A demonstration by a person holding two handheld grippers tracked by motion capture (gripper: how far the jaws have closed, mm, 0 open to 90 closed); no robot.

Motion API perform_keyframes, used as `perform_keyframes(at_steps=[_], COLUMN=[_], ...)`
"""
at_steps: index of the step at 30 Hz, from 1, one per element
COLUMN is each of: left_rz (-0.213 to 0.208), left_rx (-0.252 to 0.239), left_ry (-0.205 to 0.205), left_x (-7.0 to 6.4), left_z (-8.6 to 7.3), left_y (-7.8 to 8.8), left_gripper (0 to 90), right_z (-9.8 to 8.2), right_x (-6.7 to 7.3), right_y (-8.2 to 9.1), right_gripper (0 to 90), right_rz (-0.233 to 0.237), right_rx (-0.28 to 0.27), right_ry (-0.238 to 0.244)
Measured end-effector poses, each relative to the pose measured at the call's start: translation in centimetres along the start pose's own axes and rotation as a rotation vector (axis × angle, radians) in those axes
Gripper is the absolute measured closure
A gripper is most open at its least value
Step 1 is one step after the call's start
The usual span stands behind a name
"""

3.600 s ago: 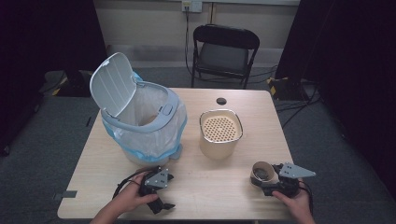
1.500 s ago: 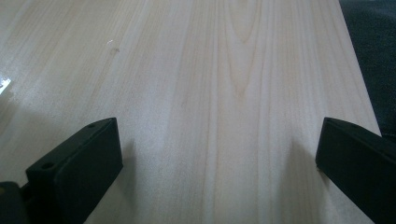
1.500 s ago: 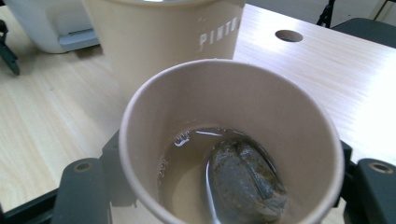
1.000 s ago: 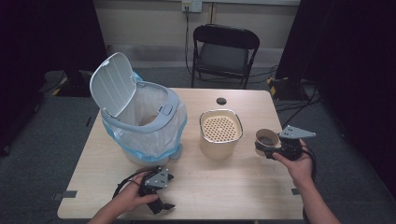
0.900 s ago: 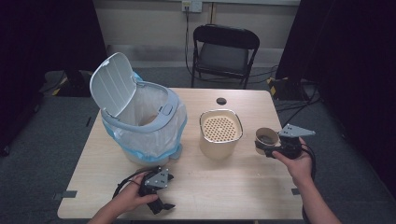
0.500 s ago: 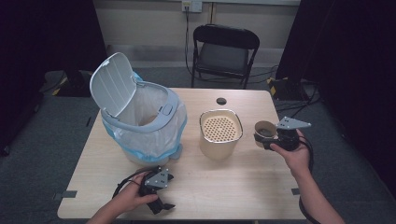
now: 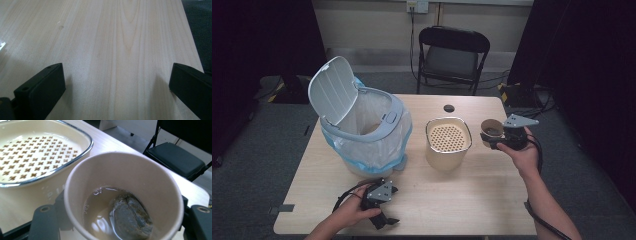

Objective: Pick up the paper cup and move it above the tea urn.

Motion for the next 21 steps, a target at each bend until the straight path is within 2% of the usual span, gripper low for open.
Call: perform_keyframes(at_steps=[8, 13, 21], left_rz=[0.004, 0.005, 0.004], left_rx=[-0.002, -0.004, -0.001], left_ry=[0.001, 0.002, 0.0], left_x=[0.0, 0.0, 0.0], left_z=[0.0, 0.0, 0.0], left_y=[0.0, 0.0, 0.0], left_gripper=[0.0, 0.0, 0.0], right_z=[1.2, 1.5, 1.8], right_x=[-0.8, -1.1, -1.7], right_y=[-0.8, -1.4, -2.4], right_gripper=[29.1, 29.1, 29.1], right_rz=[-0.015, -0.024, -0.014], right_rx=[0.003, 0.002, -0.024], right_ry=[0.041, 0.056, 0.064])
Point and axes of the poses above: each handheld gripper's, and its own axes: y roughly backward along the jaws, z roughly out of its top, x roughly to its left, the point moved 10 cm from there along -y, roughly forward along the jaws, and after that the axes turned 2 degrees about x, right-handed, at the moved point
